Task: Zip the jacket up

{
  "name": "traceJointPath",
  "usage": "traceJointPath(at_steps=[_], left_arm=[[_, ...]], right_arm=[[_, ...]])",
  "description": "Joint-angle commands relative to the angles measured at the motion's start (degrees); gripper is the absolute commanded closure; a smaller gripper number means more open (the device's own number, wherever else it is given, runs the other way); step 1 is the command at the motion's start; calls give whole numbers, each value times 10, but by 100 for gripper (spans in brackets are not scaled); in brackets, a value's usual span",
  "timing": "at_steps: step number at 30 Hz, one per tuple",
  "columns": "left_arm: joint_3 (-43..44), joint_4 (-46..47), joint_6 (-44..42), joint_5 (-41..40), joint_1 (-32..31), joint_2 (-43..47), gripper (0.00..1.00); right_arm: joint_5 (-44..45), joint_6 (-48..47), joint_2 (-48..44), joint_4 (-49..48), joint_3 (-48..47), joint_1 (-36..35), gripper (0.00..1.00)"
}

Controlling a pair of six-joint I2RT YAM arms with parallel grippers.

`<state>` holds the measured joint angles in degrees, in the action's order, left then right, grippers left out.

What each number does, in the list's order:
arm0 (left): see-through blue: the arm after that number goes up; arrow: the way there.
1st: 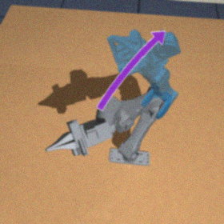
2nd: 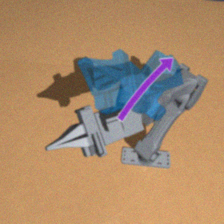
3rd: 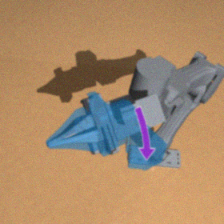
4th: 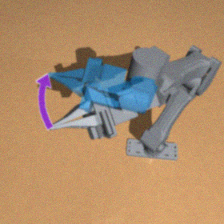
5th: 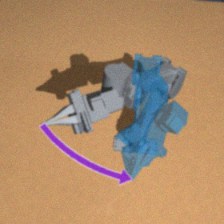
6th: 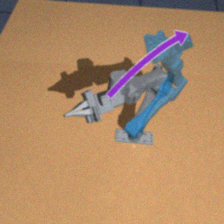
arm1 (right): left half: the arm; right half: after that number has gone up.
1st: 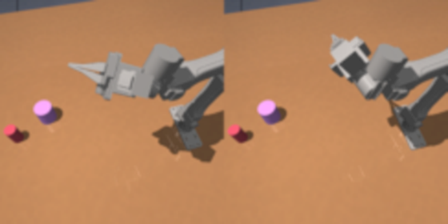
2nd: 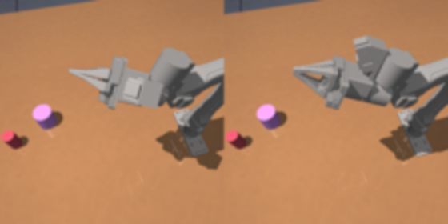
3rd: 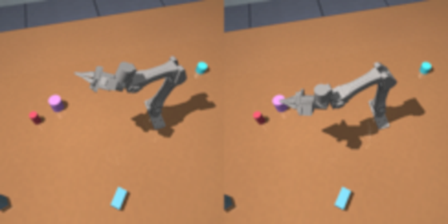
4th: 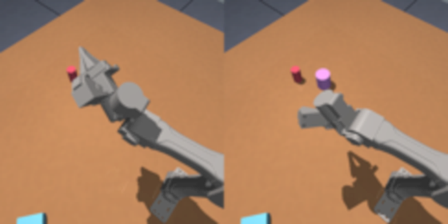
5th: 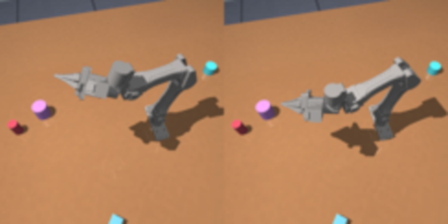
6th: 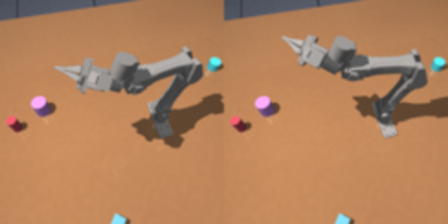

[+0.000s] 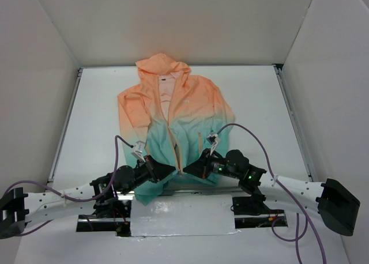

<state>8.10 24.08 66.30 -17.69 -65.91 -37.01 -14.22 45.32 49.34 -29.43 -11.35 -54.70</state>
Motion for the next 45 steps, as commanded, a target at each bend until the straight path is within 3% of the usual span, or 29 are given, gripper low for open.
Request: traceJointPath(at_steps=[1, 23, 45], left_arm=[[-3, 32, 3, 4, 1, 0, 100], [5, 1, 11, -25, 2, 37, 100], [10, 23, 11, -8, 2, 13, 100]], right_arm=[[1, -6, -8, -31, -20, 6, 100], [-27, -16, 9, -54, 2, 9, 100], [-22, -17, 16, -50, -7, 8, 100]])
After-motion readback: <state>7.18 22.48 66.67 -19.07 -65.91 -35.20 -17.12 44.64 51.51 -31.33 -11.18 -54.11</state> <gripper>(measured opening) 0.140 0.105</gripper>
